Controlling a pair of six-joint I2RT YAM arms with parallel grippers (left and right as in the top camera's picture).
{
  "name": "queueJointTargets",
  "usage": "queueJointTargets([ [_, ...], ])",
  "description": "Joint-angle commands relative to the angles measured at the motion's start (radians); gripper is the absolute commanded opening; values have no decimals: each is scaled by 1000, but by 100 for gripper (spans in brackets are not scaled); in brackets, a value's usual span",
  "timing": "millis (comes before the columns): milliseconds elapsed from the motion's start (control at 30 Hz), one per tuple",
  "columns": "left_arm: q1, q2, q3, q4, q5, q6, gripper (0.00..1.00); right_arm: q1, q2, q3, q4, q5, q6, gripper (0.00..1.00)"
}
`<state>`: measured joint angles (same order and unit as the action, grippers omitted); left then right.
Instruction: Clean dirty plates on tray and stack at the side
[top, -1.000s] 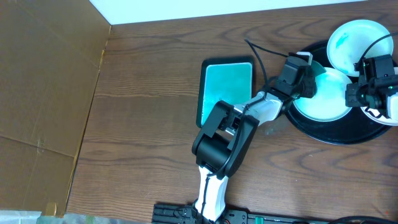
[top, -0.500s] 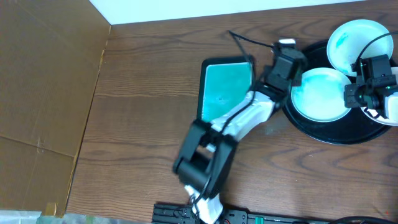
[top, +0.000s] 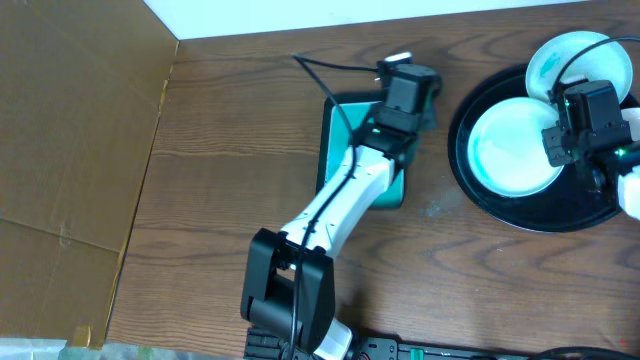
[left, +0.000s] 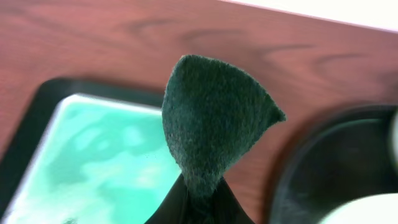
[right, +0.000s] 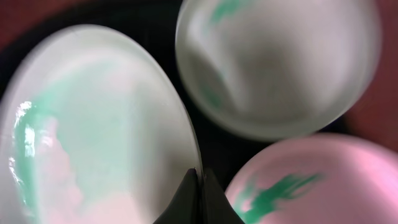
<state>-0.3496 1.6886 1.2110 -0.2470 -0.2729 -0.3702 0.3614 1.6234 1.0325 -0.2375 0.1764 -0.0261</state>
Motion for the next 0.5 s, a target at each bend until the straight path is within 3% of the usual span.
queueJointTargets([
  [0, 58, -14, -10, -45, -24, -11, 7, 48, -51, -1, 24, 166, -169, 1],
  [467, 231, -13, -10, -232, -24, -11, 7, 230, -77, -1, 312, 564, -740, 1],
])
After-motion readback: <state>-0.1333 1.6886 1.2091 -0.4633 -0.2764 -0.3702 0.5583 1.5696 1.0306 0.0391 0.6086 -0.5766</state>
